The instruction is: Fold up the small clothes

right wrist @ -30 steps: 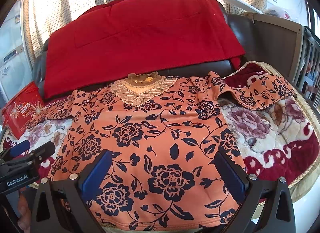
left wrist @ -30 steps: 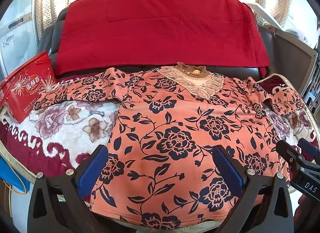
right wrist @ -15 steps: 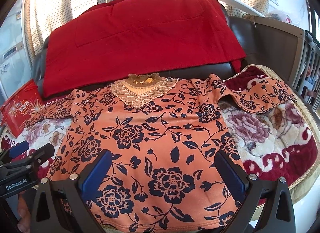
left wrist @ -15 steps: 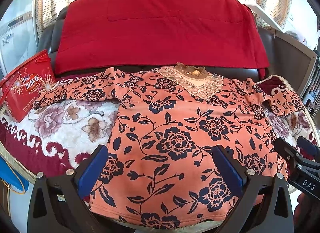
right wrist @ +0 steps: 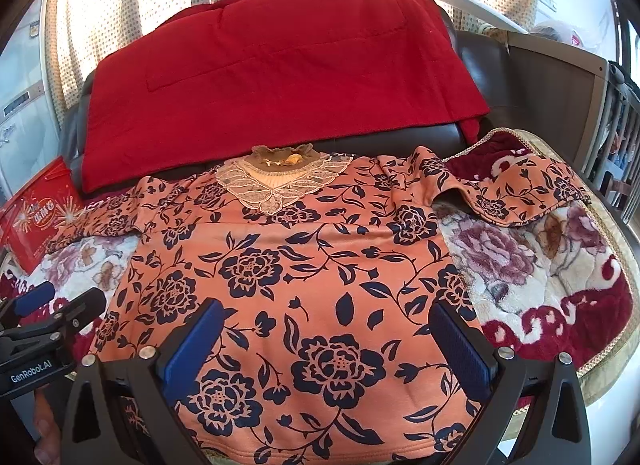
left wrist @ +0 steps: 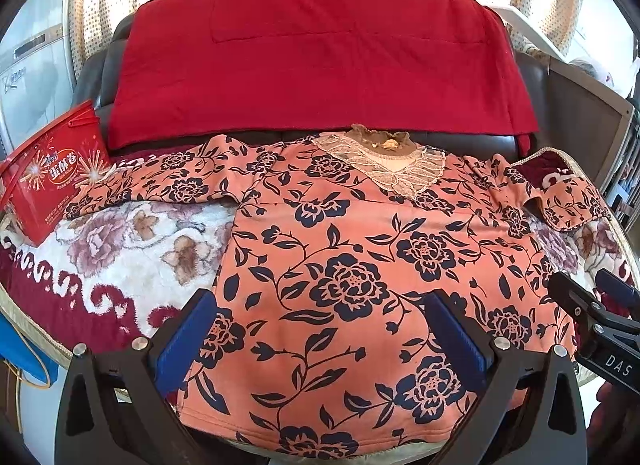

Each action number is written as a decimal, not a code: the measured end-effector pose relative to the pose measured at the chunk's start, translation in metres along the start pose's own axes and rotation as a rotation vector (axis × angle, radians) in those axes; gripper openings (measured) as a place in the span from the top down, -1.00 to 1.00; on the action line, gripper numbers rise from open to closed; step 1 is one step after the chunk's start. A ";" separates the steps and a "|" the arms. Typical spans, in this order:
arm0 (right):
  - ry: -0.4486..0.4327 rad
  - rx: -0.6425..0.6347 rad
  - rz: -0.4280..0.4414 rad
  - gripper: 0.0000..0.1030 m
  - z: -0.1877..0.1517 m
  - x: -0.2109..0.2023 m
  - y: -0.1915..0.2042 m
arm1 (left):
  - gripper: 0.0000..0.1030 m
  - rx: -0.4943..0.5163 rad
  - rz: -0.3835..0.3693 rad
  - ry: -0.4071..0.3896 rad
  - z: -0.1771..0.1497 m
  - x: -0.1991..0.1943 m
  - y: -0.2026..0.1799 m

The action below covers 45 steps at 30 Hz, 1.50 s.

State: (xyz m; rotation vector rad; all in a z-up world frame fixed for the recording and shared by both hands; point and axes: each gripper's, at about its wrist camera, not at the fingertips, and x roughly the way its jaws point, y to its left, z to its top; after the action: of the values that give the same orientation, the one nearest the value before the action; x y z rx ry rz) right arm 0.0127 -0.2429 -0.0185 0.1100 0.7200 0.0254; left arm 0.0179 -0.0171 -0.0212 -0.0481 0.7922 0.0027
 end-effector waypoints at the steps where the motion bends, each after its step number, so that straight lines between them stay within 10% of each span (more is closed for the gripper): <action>1: 0.001 0.001 0.001 -1.00 0.000 0.000 0.000 | -1.00 0.002 0.000 0.001 0.000 0.000 -0.001; 37: 0.034 -0.014 0.037 -1.00 0.005 0.033 0.006 | -1.00 0.009 -0.010 0.026 0.007 0.033 0.003; 45: -0.061 0.272 0.147 -1.00 0.023 0.035 -0.115 | -1.00 -0.065 0.067 0.008 0.029 0.080 0.057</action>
State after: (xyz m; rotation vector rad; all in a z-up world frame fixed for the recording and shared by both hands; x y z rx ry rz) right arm 0.0526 -0.3569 -0.0363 0.4223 0.6501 0.0640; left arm 0.0935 0.0395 -0.0605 -0.0834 0.8013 0.0922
